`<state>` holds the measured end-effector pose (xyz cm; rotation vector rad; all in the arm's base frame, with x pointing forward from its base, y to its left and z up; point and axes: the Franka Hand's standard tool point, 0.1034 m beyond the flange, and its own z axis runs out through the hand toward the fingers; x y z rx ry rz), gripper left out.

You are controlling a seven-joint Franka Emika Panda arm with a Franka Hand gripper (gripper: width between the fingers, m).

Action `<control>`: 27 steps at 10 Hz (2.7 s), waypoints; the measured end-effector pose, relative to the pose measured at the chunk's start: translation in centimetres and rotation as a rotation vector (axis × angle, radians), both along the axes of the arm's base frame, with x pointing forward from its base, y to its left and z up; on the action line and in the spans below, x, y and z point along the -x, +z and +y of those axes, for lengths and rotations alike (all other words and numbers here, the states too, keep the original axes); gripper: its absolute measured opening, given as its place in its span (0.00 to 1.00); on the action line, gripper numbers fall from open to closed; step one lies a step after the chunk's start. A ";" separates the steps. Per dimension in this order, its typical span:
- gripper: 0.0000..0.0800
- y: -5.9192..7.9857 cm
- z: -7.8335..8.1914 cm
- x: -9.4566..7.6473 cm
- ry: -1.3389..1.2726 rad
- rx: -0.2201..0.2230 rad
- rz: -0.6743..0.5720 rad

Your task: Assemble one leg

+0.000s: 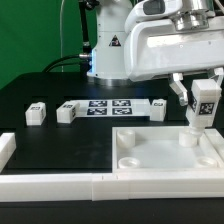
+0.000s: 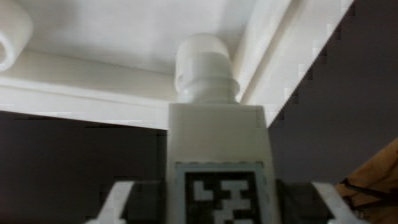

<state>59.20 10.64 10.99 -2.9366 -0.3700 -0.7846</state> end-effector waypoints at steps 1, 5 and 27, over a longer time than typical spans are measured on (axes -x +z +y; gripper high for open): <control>0.36 -0.1 -0.2 -0.1 -0.005 0.001 -0.021; 0.36 -1.0 0.1 -0.8 0.028 0.015 -0.065; 0.80 -4.6 -0.3 -1.9 0.034 0.010 -0.064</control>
Offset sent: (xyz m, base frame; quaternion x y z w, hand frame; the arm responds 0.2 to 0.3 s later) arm 0.0092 0.0086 -0.0121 0.0345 0.0771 -0.0538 0.9950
